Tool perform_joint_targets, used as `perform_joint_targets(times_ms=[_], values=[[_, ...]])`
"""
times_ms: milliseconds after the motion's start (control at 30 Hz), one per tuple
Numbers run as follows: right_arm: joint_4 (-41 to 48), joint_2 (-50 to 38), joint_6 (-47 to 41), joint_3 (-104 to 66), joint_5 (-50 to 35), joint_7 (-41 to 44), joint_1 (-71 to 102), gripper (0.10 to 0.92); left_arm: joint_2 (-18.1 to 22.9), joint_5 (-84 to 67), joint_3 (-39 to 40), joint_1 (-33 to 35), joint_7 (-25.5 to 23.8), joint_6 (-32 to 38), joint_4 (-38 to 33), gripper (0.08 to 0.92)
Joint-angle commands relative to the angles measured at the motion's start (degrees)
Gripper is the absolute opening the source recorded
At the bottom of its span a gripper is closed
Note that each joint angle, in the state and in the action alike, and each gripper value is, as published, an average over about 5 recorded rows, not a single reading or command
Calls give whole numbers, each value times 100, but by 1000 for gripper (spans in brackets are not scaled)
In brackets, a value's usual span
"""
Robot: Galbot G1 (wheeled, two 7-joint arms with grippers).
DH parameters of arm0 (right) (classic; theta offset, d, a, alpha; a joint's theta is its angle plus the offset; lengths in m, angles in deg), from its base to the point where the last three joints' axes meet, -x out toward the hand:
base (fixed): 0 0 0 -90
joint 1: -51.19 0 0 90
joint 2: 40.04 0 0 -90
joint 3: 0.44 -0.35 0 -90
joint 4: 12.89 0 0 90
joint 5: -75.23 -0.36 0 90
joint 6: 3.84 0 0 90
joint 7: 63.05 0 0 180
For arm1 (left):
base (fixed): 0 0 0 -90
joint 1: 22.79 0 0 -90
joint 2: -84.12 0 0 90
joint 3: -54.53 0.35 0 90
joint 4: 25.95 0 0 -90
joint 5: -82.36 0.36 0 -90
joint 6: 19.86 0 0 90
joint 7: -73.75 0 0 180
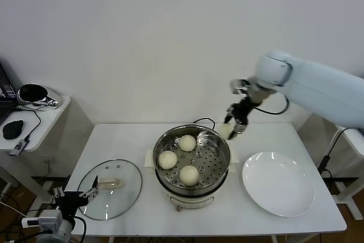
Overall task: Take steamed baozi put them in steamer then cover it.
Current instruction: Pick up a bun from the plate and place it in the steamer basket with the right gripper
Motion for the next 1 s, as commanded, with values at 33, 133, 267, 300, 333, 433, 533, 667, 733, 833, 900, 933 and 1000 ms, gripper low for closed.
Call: perform_joint_targets(times_ms=[33, 133, 267, 300, 333, 433, 533, 667, 733, 833, 900, 933, 1000], values=[[404, 1486, -263, 678, -232, -174, -227, 577, 14, -176, -28, -49, -1, -11, -12, 823], [585, 1663, -261, 642, -23, -232, 61, 577, 64, -206, -16, -46, 10, -9, -29, 823], [801, 1808, -238, 603, 148, -242, 294, 577, 110, -218, 10, 1, 18, -4, -57, 823], [847, 1828, -236, 598, 193, -254, 338, 577, 114, -218, 12, 6, 18, -3, -61, 823], [886, 1840, -232, 594, 242, -266, 381, 577, 114, -219, 10, 7, 19, -2, -64, 823], [907, 1834, -246, 602, 334, -290, 454, 577, 104, -222, 1, -6, 17, -5, -66, 823], [806, 1763, -268, 660, 371, -269, 468, 577, 102, -222, 4, -27, 15, -6, -54, 823], [751, 1664, -300, 722, 404, -256, 481, 577, 109, -224, 32, -50, 12, -4, -20, 823], [753, 1633, -309, 726, 420, -250, 493, 577, 111, -227, 43, -65, 9, -5, -1, 823], [714, 1600, -318, 735, 449, -222, 500, 577, 110, -233, 55, -85, 0, -9, 18, 823], [675, 1580, -324, 752, 479, -198, 502, 577, 105, -238, 59, -94, -6, -11, 20, 823], [656, 1570, -328, 763, 494, -185, 503, 577, 103, -240, 59, -98, -8, -11, 22, 823], [618, 1546, -345, 788, 509, -175, 505, 577, 98, -246, 58, -105, -11, -13, 28, 823]])
